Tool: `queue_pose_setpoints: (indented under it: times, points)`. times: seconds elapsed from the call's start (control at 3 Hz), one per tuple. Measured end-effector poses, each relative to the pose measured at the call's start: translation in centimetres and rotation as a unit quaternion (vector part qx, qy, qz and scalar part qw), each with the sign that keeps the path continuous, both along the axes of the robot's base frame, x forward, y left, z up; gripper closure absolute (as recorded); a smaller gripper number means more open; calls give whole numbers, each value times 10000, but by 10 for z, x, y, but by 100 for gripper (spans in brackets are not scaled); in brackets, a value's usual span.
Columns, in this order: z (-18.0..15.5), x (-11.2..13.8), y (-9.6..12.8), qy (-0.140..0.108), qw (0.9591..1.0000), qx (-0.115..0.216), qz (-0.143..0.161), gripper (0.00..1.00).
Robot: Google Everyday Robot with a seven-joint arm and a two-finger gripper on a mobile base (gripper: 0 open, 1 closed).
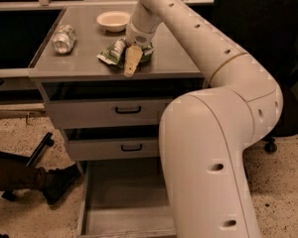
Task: Place green jalapeno chip bag into bottom drawer
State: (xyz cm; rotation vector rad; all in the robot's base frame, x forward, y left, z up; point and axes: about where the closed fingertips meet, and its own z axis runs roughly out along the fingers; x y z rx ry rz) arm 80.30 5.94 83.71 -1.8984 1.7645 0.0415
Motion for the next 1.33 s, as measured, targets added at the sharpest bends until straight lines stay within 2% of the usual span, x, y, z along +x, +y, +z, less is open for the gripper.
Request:
queue_pose_setpoints:
  times: [0.67,1.0,1.33]
  points:
    - [9,-9,-3,-27,10000,34,12,88]
    - [10,-12,-4,-27,10000,35,12,100]
    - [50,-43,-22,-85,9976,619,-307,100]
